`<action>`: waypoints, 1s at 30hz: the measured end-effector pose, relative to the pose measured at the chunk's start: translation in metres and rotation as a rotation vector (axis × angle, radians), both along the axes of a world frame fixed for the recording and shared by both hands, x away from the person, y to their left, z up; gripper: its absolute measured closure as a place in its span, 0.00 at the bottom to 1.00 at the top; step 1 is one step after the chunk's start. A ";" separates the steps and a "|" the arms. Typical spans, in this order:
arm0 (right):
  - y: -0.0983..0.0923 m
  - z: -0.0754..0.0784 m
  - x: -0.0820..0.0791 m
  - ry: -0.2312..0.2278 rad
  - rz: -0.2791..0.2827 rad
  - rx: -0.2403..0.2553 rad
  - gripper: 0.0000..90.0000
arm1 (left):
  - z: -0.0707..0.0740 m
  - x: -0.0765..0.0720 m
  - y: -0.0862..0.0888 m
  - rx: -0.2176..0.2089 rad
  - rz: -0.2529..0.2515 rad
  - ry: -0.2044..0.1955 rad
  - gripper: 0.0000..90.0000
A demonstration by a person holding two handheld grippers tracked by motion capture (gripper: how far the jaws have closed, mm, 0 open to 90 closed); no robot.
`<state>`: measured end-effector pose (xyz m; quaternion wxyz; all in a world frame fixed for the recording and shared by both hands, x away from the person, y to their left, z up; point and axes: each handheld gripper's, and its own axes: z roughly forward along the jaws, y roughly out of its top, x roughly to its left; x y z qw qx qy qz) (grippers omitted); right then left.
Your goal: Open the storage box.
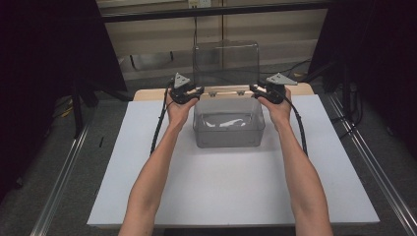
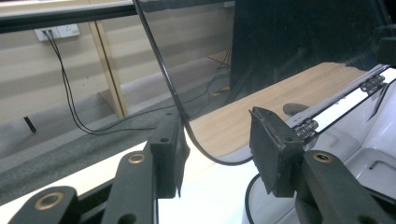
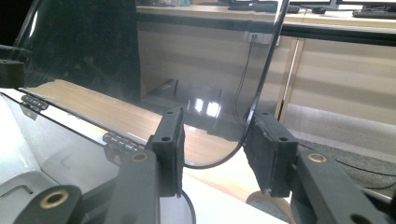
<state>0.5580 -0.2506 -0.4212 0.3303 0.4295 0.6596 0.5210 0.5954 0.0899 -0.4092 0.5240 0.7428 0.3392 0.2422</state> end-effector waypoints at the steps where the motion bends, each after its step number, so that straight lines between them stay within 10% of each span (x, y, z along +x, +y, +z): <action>1: 0.000 0.000 0.000 0.004 -0.002 0.000 0.63 | 0.000 0.001 0.000 -0.002 0.007 0.002 0.61; 12: 0.003 -0.003 0.002 0.031 0.011 -0.021 0.72 | -0.002 0.001 -0.006 0.015 -0.008 0.012 0.69; 30: -0.002 -0.005 0.000 0.052 -0.060 0.026 0.51 | -0.004 0.003 0.001 -0.029 0.012 0.057 0.44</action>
